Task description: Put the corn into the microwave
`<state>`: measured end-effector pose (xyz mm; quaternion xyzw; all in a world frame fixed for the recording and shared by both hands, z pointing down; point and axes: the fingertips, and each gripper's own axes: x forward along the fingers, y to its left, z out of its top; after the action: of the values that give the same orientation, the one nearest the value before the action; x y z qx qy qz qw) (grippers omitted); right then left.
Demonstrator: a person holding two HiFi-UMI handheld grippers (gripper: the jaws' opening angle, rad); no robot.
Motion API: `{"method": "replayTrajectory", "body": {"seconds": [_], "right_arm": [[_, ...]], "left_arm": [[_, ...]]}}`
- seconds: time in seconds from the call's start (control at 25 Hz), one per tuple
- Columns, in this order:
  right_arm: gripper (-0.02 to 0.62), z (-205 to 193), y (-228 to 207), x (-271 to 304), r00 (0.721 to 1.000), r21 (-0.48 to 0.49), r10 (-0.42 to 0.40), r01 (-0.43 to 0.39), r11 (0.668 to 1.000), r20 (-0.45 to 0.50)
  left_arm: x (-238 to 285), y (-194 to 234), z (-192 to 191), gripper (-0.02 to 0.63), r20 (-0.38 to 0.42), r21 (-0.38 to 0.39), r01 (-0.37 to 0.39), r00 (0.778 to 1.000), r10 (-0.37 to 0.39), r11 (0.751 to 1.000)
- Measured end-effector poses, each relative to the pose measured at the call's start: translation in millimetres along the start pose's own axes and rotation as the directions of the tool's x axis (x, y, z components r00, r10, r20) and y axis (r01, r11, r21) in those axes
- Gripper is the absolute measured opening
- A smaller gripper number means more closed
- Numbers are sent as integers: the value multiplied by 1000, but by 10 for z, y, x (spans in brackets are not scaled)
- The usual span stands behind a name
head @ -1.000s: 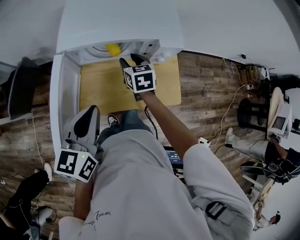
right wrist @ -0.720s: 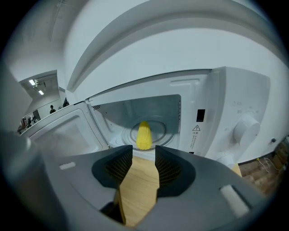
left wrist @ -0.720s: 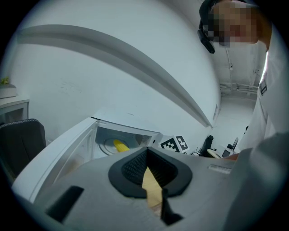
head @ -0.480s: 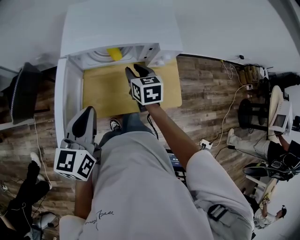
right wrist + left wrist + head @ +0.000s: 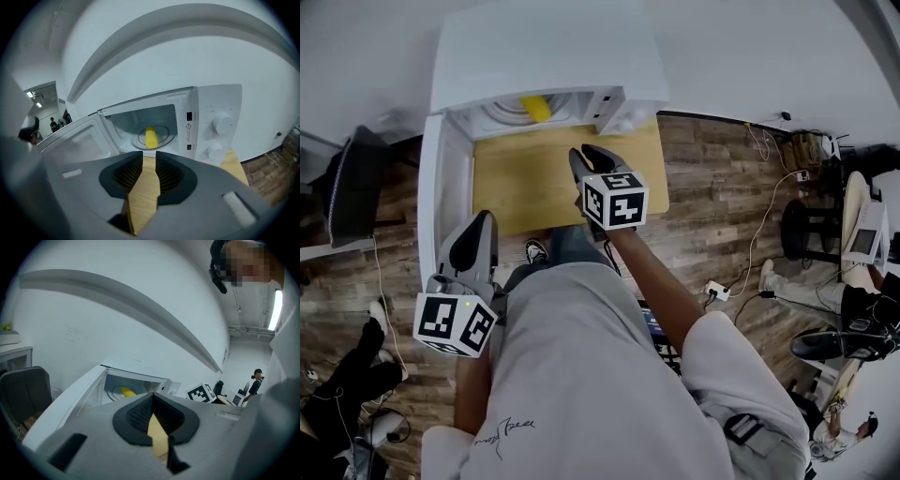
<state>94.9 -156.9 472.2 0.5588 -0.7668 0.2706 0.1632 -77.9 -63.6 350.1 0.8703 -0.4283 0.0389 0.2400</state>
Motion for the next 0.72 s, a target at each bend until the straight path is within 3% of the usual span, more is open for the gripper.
{"method": "replayTrajectory", "body": {"seconds": [0.72], "right_arm": [[41, -119, 23, -653, 1000, 24, 2, -3, 1000, 27]], "left_arm": [[-8, 44, -142, -13, -28, 12, -20, 999, 21, 1000]]}}
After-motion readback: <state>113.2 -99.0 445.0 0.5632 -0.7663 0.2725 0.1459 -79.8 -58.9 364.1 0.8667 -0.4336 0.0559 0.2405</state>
